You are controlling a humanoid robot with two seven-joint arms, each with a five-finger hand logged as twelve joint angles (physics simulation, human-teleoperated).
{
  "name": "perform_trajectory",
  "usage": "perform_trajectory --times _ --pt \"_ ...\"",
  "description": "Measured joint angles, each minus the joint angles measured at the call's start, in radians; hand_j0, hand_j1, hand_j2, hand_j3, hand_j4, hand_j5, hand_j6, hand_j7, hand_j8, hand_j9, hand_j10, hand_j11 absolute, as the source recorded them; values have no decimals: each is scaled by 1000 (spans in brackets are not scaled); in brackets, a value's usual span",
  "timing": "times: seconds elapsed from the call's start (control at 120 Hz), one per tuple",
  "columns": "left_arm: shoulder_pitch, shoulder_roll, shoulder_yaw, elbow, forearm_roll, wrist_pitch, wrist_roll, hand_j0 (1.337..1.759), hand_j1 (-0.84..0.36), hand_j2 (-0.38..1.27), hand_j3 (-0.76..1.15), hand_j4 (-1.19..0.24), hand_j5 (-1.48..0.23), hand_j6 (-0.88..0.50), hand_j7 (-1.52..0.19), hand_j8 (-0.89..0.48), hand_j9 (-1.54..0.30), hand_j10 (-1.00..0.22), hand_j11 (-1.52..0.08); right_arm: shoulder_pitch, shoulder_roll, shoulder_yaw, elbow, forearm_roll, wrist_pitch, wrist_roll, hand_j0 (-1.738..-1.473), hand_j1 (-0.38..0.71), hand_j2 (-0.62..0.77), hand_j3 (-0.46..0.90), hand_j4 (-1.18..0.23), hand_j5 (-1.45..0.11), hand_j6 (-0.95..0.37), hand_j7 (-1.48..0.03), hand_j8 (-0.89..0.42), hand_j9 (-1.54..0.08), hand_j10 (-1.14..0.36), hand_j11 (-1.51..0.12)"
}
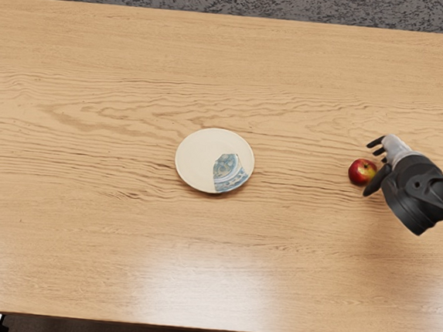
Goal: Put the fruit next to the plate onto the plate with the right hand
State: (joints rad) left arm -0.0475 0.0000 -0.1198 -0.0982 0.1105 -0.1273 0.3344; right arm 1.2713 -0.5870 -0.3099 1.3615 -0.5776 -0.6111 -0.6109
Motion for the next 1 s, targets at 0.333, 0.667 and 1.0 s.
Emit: perform_trajectory --times 0.333,0.667,1.0 --pt "0 0 0 0 0 0 0 1658 75 46 0 -229 -297 -229 -297 -229 -297 -229 -297 -20 54 1 -67 0 0 0 -1658 37 -62 0 -324 -420 -325 -419 -324 -420 -324 -419" --pt "0 0 0 0 0 0 0 1658 75 46 0 -229 -297 -229 -297 -229 -297 -229 -297 -24 59 3 -72 1 -1 -1 -1660 127 -25 110 -440 -564 -437 -567 -322 -460 -378 -447" --pt "0 0 0 0 0 0 0 1658 75 46 0 -229 -297 -229 -297 -229 -297 -229 -297 -24 59 3 -71 0 -1 -2 -1662 193 27 256 -618 -784 -521 -794 -315 -464 -395 -405"
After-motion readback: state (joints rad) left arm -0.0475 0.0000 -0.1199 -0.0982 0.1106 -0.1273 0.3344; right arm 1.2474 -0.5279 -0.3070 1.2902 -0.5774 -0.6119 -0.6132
